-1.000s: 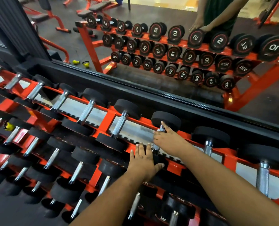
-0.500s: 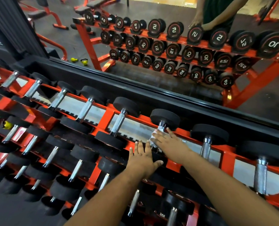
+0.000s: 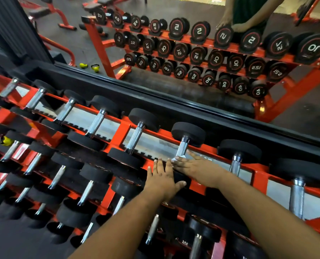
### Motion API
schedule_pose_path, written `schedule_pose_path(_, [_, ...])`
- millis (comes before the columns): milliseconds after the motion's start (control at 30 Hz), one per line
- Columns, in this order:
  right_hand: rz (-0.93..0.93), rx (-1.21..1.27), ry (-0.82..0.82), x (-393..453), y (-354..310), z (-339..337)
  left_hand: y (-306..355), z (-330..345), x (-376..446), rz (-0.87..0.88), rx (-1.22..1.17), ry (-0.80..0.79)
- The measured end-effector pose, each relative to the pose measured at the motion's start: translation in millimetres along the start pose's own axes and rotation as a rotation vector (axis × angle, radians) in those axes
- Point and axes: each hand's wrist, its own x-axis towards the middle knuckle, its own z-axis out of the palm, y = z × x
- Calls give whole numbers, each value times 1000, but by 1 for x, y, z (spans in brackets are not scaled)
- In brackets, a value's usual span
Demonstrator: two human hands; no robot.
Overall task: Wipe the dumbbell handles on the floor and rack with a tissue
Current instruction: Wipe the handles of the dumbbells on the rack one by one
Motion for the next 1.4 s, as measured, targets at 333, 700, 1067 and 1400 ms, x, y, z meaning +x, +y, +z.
schedule_pose_path(333, [119,65,93,4,-16,1,0,-2,1,-9,-6,-28])
schedule_pose_path(700, [357,14,144,11,-27,11,0,-4,0,-4,-8,-33])
schedule_pose_path(1067, [456,141,125,15,-30,7,2,-6,-2,-9,-12,-31])
schedule_pose_path(1400, [665,680,428,25,-38,14,2,-5,-2,-9,-6,-32])
